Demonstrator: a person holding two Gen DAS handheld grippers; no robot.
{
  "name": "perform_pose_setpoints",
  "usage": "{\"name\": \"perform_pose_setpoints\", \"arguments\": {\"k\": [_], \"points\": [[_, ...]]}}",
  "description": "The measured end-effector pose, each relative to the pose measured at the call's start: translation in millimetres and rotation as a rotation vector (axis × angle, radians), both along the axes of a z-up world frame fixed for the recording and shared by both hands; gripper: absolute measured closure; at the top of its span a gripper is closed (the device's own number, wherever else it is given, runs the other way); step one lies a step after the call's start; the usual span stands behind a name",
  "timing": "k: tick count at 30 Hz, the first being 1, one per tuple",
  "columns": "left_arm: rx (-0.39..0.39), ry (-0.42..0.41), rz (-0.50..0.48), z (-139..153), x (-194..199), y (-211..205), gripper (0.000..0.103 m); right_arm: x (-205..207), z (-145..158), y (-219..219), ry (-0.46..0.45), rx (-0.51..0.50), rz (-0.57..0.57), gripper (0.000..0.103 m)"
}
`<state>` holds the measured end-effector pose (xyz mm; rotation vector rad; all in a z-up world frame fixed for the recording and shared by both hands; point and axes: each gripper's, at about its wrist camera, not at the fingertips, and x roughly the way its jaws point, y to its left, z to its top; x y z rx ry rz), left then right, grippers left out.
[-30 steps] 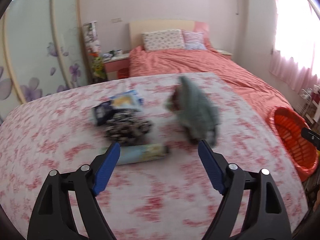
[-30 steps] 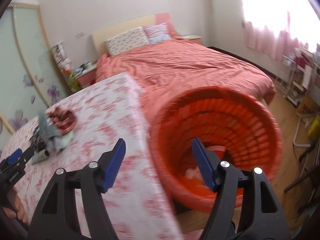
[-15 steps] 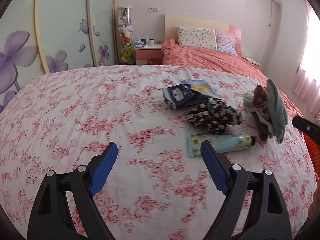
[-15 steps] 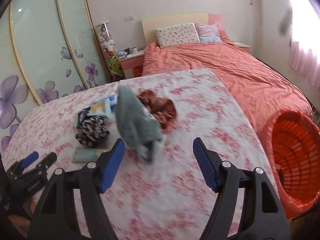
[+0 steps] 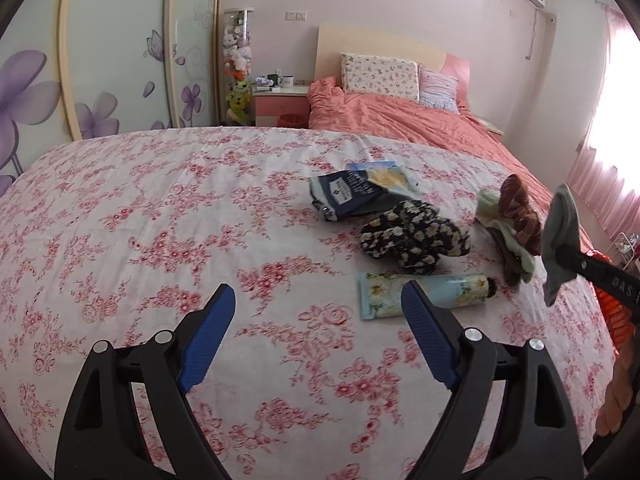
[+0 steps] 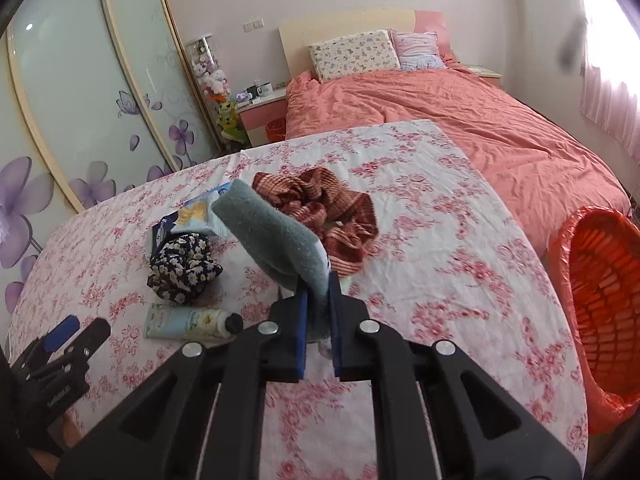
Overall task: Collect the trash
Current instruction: 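Grasp the grey sock with the right gripper while the left grasps the floral cloth, then carry the grey sock and floral cloth over the orange basket with both grippers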
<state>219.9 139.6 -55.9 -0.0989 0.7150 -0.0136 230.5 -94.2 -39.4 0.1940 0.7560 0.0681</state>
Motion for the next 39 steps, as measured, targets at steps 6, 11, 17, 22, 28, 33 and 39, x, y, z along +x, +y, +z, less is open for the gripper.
{"name": "perform_pose_setpoints", "arguments": {"k": [6, 11, 17, 22, 28, 33, 39], "points": [[-0.034, -0.011, -0.039, 8.5, 13.1, -28.0, 0.019, -17.0, -2.2, -26.1, 0.001, -0.037, -0.066, 0.093], [-0.061, -0.002, -0.056, 10.8, 36.3, -56.7, 0.018, -18.3, -11.4, -43.2, 0.031, -0.040, -0.098, 0.093], [0.001, 0.063, -0.046, -4.0, 68.4, -79.2, 0.019, -21.6, -15.5, -53.4, 0.032, -0.036, -0.106, 0.093], [0.017, 0.129, -0.033, -17.6, 79.0, -81.7, 0.025, -20.6, -17.8, -57.2, 0.033, -0.029, -0.101, 0.093], [-0.016, 0.150, -0.049, -24.0, 79.2, -78.3, 0.068, -19.2, -19.4, -54.7, 0.035, -0.033, -0.099, 0.093], [-0.033, 0.106, -0.062, -16.3, 67.5, -69.8, 0.075, -20.1, -20.6, -56.5, 0.030, -0.030, -0.101, 0.093], [-0.004, 0.050, -0.070, -2.4, 50.5, -65.9, 0.075, -22.4, -18.9, -58.2, 0.026, -0.034, -0.104, 0.093]]}}
